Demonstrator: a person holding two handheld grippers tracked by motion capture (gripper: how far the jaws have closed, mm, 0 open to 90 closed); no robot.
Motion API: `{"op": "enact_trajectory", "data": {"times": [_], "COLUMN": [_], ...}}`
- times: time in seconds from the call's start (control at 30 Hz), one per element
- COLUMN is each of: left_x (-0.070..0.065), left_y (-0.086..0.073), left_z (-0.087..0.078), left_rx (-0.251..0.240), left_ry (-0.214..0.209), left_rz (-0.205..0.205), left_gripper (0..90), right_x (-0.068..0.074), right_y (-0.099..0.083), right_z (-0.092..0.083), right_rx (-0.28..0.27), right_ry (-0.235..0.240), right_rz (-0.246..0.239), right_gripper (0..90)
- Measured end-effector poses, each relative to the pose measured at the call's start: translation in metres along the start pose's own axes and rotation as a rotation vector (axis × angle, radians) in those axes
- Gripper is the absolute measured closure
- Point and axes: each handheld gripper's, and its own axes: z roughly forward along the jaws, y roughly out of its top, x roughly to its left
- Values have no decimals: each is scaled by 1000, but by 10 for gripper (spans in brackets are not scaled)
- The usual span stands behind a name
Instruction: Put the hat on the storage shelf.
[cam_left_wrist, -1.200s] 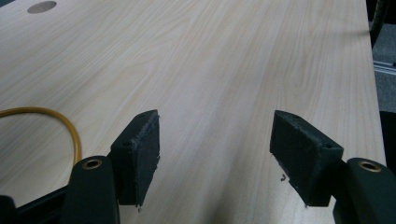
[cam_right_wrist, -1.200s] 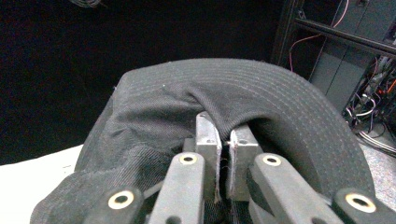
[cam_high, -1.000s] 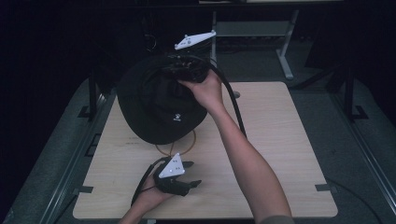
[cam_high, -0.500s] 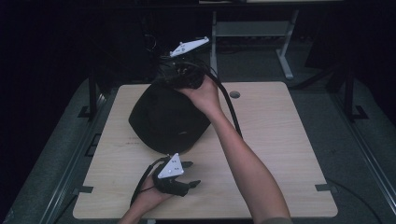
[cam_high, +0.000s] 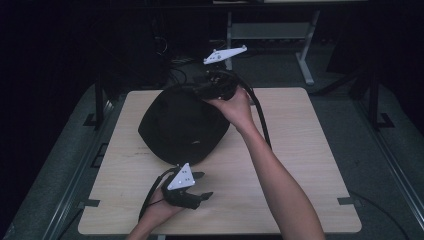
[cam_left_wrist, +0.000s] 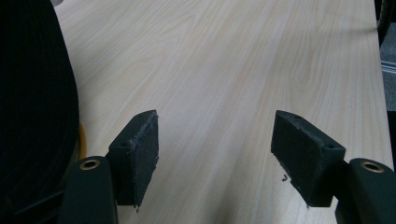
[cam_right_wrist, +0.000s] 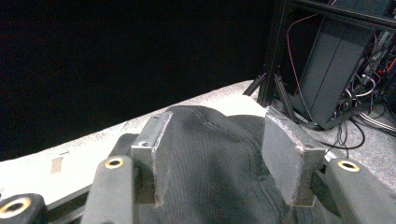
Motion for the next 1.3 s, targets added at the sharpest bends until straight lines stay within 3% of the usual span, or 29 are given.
{"op": "enact_trajectory", "data": {"times": [0.9,1.3], "left_x": [6,7], "left_y": [-3,-3], "left_z": [-3,-4], "left_rx": [0,-4], "left_ry": [31,39], "left_rz": [-5,-11], "left_gripper": [289,285], "right_x": [-21,-27], "right_y": [-35,-64], "right_z": [-50,-74], "right_rx": [-1,7], "right_ry": [-15,-21], "right_rz": [69,100], "right_gripper": [338,303]}}
